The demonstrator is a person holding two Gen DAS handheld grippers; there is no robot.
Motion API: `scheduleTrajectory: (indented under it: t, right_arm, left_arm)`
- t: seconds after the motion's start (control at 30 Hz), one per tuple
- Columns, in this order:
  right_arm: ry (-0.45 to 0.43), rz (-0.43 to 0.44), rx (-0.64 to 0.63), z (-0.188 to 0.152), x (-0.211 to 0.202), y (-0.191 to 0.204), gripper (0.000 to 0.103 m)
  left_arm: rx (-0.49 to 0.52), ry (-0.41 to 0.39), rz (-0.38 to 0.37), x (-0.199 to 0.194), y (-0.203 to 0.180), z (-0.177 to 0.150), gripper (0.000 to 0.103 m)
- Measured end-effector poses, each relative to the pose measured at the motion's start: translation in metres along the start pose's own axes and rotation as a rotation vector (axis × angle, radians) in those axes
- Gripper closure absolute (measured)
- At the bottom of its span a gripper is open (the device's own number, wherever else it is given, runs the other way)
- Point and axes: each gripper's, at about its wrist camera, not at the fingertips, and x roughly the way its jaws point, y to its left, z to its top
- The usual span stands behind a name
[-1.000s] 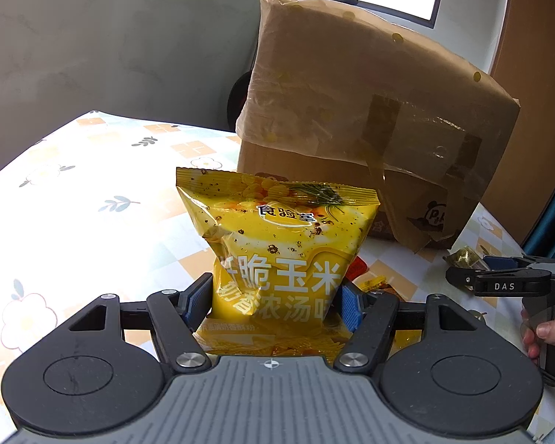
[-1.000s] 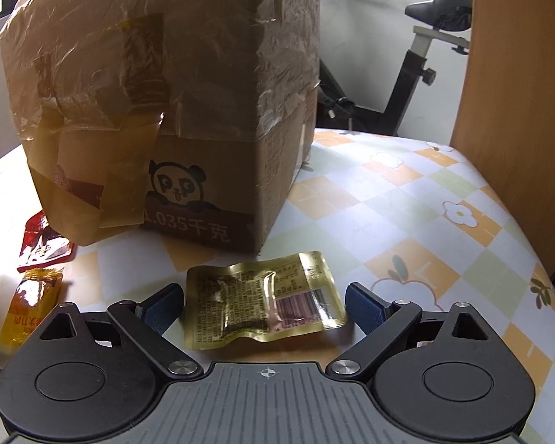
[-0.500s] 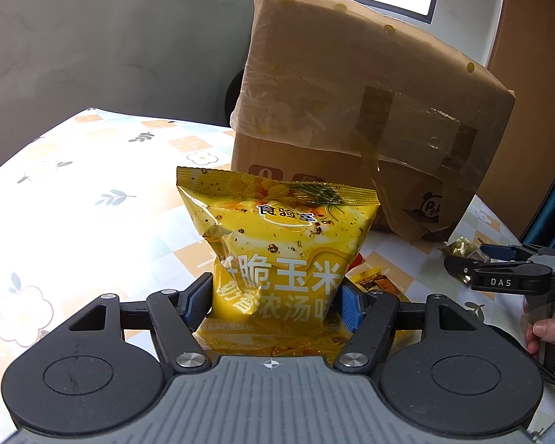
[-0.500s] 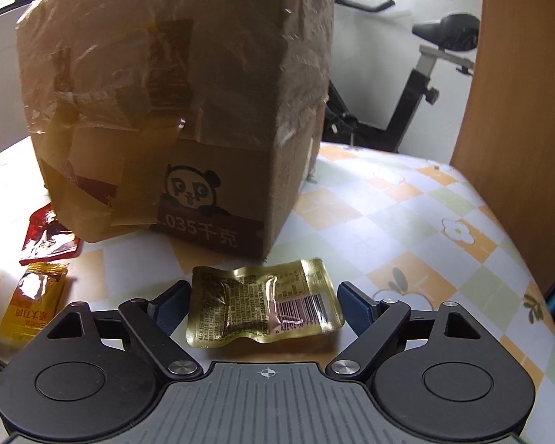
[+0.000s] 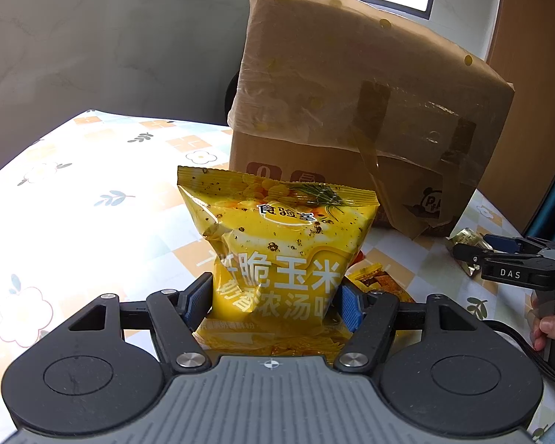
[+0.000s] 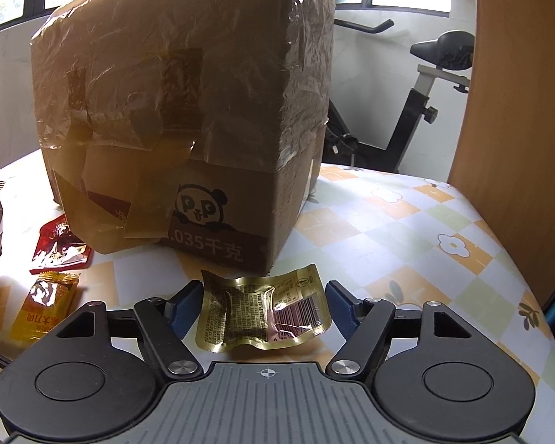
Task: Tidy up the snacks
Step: 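Hold the yellow chip bag with the left tool while the right tool grasps the gold sachet, then carry the yellow chip bag and gold sachet into the box and open both tools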
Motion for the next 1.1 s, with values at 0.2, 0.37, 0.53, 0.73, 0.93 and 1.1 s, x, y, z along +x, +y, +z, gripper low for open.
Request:
scheduleTrajectory:
  t: [0.2,0.37,0.53,0.73,0.93,1.1]
  right_arm:
    - [-0.018,-0.002,0.002,-0.002,-0.004,0.000,0.042]
    - [-0.029,0.001,0.009,-0.003,-0.006,-0.001,0.045]
    - [-0.042,-0.001,0.014,-0.003,-0.010,-0.001,0.051]
    - [-0.042,-0.001,0.075,-0.003,-0.023,-0.010,0.056]
    - [-0.098,-0.005,0.096,0.000,-0.057,-0.017,0.056]
    - [-0.183,-0.002,0.077,0.016,-0.097,-0.020,0.056]
  left_arm:
    - [0.001,0.000,0.000,0.000,0.000,0.000,0.032]
    - [-0.001,0.000,-0.001,0.000,0.000,0.000,0.032]
    - [-0.006,-0.003,-0.007,-0.002,0.002,0.001,0.032]
    - [-0.008,-0.038,-0.013,-0.012,0.004,0.003,0.032]
    - [-0.007,-0.073,-0.020,-0.022,0.004,0.006,0.032]
    - [0.009,-0.127,-0.040,-0.039,0.002,0.015,0.032]
